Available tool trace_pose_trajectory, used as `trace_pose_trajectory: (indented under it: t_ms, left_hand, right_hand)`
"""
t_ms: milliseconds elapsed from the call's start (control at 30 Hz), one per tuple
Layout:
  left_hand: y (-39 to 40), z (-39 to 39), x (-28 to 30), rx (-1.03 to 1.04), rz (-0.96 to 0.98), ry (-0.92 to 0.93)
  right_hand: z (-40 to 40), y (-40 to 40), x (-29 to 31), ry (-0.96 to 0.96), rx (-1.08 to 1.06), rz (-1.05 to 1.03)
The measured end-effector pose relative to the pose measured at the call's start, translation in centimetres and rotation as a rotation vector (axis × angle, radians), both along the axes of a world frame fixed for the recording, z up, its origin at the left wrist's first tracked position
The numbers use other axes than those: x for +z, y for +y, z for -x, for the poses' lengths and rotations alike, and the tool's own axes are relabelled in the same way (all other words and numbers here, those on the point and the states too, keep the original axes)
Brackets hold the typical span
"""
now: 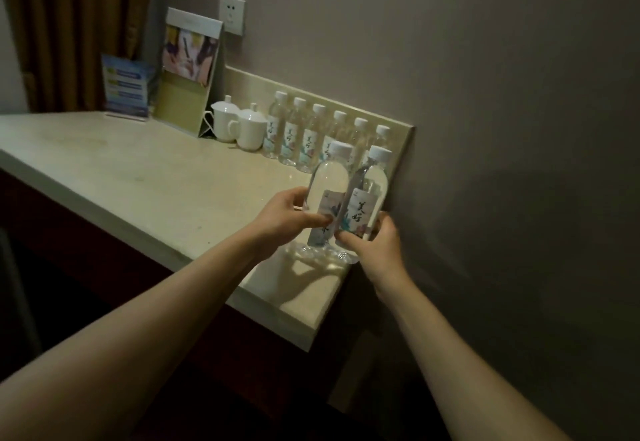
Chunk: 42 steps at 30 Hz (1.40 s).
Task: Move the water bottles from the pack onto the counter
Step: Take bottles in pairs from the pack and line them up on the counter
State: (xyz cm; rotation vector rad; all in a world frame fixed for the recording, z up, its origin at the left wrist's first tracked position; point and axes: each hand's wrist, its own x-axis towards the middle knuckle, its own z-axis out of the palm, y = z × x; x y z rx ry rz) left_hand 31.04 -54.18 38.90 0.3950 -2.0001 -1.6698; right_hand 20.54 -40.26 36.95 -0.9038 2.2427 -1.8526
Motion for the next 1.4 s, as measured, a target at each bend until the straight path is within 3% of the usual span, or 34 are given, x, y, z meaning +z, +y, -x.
trace_pose_trajectory:
  t_ms: [400, 733, 1400]
  left_hand:
    - [-13.8, 4.7, 0.3, 0.001, 0.046, -0.046]
    - [-20.7, 8.8, -0.1, 0.058, 0.176, -0.039]
    - [-32.7, 16.2, -0.9, 0.065, 0.452, -0.064]
  right_hand:
    - [5.3, -14.5, -0.3, 0.020, 0.048, -0.048]
    - [8.1, -21.6, -0.9, 0.054, -0.028, -0.131]
    - [10.7, -32.7, -0.1, 0.124, -0.384, -0.351]
